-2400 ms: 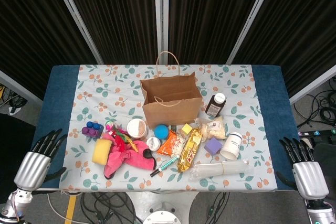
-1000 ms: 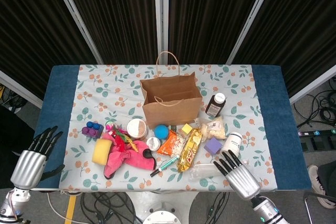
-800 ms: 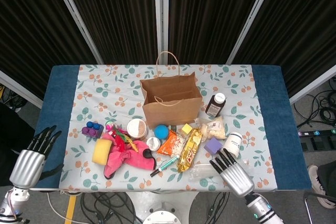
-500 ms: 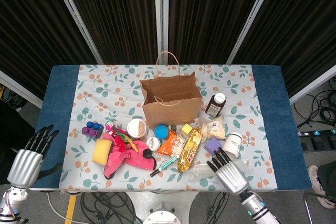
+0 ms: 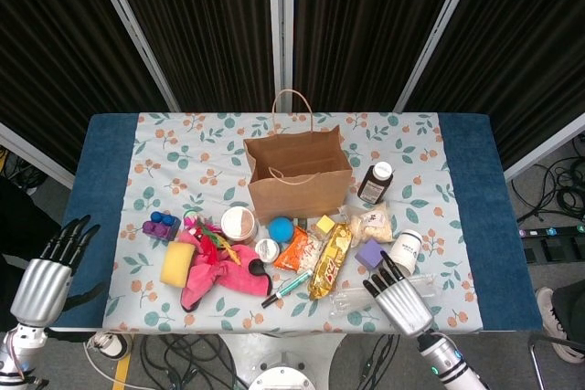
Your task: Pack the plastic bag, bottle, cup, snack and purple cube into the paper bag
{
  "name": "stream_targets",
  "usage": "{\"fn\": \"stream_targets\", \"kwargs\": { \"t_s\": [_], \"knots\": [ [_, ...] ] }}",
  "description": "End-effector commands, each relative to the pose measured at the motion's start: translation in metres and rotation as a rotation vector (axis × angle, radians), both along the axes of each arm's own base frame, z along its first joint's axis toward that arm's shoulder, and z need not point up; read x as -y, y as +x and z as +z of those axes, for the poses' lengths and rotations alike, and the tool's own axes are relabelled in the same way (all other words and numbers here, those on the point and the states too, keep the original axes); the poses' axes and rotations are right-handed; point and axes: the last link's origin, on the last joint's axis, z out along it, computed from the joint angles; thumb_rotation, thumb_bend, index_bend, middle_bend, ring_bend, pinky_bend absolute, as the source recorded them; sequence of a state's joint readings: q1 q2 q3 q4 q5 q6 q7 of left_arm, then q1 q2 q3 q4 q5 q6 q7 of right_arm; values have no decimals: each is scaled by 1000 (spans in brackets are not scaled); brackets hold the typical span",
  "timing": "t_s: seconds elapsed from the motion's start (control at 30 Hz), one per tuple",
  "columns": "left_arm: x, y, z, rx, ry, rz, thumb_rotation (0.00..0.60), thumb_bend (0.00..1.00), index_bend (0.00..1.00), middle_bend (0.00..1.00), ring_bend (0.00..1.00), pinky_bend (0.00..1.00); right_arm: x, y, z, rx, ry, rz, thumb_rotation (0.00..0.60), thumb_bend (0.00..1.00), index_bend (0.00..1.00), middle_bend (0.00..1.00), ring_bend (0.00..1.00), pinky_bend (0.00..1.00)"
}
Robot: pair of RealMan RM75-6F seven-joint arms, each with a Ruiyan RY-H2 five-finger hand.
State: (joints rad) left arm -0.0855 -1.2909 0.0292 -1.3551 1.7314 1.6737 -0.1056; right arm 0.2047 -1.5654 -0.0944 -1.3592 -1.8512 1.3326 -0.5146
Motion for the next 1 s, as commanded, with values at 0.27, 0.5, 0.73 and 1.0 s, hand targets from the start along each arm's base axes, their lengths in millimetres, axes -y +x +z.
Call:
{"fn": "stream_targets", "kwargs": {
  "t_s": [0.27,0.5,0.73,1.0],
  "knots": [
    [0,2,-1,8,-11,-5,600,0,87,75,62,184,24,53,98,266,-217,46,600,281,442,475,297,3],
    [-1,4,-3,2,-24,-11,600,0,87,76,62,184,63,115,163,555,-301,99,600,309,448,462,295,160],
    [-4,5,-2,-18,-30,-24,600,0,87,76,62,184,121,185,186,798,-233,132,600,311,448,462,295,187],
    [-13,3,-4,-43,-33,-22,600,0,87,75,62,184,171,247,164,1204,34,28,600,311,447,465,297,209]
  ]
}}
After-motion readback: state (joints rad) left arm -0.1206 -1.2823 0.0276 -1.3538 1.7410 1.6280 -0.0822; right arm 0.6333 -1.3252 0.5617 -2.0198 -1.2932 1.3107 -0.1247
